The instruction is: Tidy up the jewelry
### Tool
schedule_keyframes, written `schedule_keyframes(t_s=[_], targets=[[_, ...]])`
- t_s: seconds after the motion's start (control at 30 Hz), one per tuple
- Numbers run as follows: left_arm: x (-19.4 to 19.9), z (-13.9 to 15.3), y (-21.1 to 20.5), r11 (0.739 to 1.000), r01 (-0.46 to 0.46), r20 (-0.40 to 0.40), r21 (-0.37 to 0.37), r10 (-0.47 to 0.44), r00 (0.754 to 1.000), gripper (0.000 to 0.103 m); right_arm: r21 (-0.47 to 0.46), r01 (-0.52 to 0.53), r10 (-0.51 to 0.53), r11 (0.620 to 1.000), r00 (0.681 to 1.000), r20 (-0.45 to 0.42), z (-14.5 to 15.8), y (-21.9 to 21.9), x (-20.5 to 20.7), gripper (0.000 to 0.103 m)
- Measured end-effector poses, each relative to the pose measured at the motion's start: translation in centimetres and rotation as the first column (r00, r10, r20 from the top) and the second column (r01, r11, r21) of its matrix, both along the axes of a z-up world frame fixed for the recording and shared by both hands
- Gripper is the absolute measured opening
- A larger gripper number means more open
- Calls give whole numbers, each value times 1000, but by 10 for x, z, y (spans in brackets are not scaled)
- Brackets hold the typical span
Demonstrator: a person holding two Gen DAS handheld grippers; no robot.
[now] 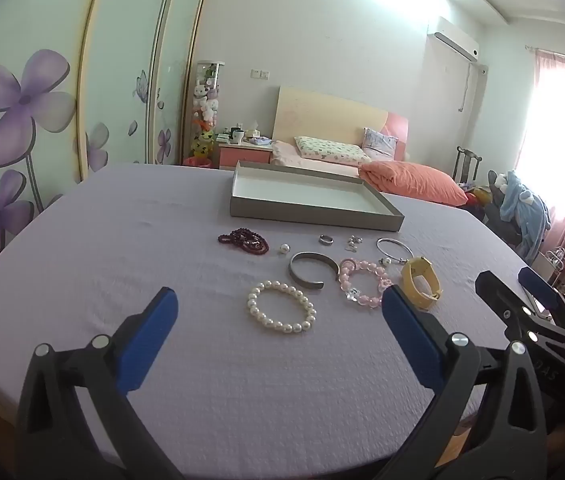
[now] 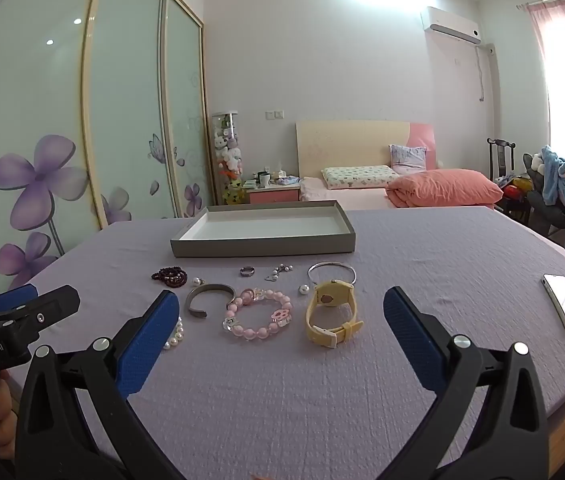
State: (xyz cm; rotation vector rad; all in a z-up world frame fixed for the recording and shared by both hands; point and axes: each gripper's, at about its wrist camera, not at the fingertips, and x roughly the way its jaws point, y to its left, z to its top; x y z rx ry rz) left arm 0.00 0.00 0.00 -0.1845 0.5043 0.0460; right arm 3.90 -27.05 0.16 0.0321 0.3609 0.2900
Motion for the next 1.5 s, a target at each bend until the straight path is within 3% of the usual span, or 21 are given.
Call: schedule_keyframes(t_s=[1.5], targets=[[-1,-5,-1,1000,-2,-7,3,2,1000,101,-4,-1,1,1000,1000,-5,-3,4,3,102]])
